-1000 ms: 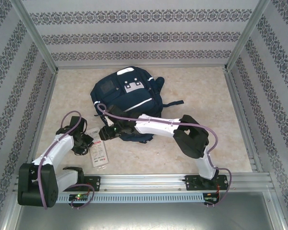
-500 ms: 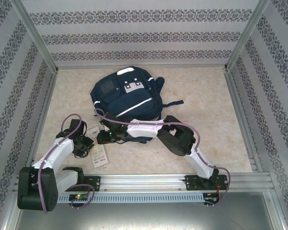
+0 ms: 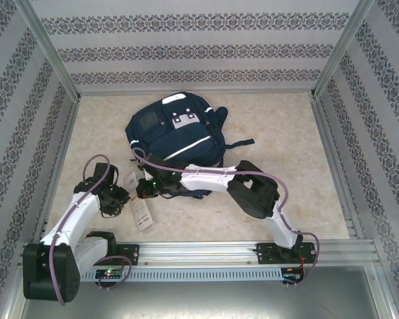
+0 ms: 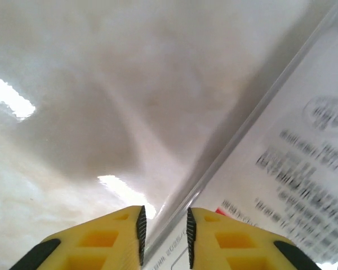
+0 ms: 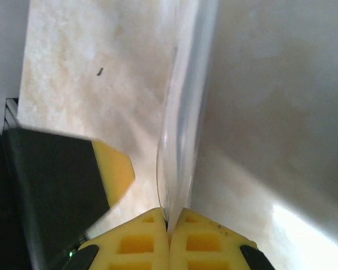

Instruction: Pack the student bag

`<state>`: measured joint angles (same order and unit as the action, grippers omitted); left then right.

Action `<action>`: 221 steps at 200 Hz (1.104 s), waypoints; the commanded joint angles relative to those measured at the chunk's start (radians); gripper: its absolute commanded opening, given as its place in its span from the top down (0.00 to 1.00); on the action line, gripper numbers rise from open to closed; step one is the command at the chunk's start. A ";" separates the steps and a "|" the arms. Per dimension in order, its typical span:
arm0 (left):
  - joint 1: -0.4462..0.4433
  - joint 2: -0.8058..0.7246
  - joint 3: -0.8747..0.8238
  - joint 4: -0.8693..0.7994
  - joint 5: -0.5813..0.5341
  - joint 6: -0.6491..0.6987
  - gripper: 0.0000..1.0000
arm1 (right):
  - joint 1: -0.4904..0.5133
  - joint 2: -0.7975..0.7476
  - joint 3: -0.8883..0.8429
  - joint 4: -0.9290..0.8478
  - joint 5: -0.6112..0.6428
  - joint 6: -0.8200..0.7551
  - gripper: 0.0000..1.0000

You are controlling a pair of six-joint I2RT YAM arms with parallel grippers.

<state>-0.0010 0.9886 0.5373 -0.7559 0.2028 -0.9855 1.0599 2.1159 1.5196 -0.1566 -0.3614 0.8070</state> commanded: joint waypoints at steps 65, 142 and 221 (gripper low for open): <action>-0.238 0.190 0.516 0.010 -0.106 0.285 0.63 | -0.211 -0.550 -0.305 -0.074 0.276 -0.078 1.00; -0.617 0.678 0.939 -0.058 -0.292 0.704 0.49 | -0.488 -1.029 -0.657 -0.184 0.416 0.007 1.00; -0.666 0.897 1.047 -0.143 -0.412 0.932 0.38 | -0.602 -1.255 -0.823 -0.223 0.382 0.083 1.00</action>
<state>-0.6598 1.8725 1.5639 -0.8127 -0.1444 -0.1532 0.4786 0.8803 0.7238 -0.3763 0.0364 0.8490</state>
